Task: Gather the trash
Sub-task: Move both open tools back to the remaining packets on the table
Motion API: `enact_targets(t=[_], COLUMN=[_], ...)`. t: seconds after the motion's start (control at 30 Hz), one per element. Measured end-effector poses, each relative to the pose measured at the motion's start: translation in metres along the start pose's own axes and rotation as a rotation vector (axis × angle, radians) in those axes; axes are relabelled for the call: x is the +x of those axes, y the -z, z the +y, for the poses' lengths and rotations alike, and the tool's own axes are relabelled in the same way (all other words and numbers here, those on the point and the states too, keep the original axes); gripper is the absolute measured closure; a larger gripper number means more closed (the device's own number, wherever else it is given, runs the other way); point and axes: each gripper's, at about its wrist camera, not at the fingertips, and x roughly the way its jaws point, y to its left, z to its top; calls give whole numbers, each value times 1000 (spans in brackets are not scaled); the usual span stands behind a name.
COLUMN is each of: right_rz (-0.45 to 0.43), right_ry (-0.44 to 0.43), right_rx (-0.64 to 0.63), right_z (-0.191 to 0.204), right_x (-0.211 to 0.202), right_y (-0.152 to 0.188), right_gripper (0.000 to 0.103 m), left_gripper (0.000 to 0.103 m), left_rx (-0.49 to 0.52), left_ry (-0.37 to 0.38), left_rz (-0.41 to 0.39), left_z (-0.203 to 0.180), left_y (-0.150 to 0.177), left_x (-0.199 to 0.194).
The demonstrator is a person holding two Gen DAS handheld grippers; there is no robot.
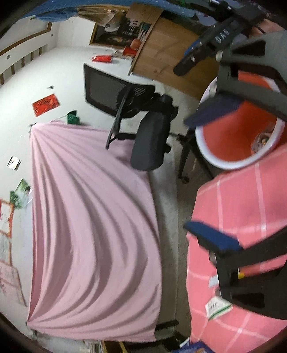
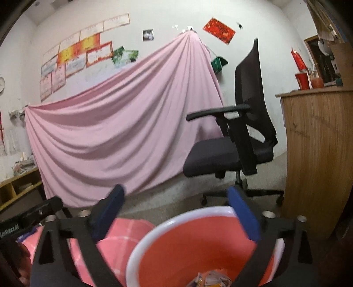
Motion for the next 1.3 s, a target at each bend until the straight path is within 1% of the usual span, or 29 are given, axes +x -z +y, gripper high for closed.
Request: enact_targets(t=[0.03, 0.1, 0.17, 0.33, 0.47, 0.63, 0.73, 0.83, 1.0, 1.13, 1.2, 1.3], right_rz=[-11, -35, -52, -90, -114, -126, -145, -176, -177, -146, -107, -50], right_ry=[-12, -41, -52, -100, -141, -193, -213, -212, -227, -260, -287, -330], right_rx=[-1, -21, -40, -80, -121, -188, -241, -277, -331, -358, -371, -379], right_z=[3, 14, 21, 47, 71, 106, 129, 149, 181, 196, 205, 214], right_x=[-1, -3, -4, -7, -9, -9, -9, -9, 0, 10, 20, 33], right_y=[-1, -4, -5, -4, 0, 10, 16, 23, 33, 41, 46, 54], right_gripper=[0, 0, 0, 0, 0, 0, 0, 0, 0, 0, 0, 0], left_gripper=[5, 5, 5, 4, 4, 4, 4, 4, 4, 4, 4, 4], left_rx=[-7, -11, -7, 5, 10, -31, -71, -101, -120, -97, -88, -100], left_ry=[-18, -48, -96, -173, -243, -314, -347, -380, -425, -444, -442, -437], left_rz=[-24, -64, -104, -173, -207, -228, -230, -230, -217, -178, -153, -98], left_z=[5, 13, 22, 42, 62, 97, 122, 144, 174, 187, 194, 206], left_y=[1, 4, 7, 13, 16, 23, 26, 29, 38, 42, 42, 46], left_x=[-7, -18, -30, -56, -72, -89, -96, -104, -108, -100, -93, -80])
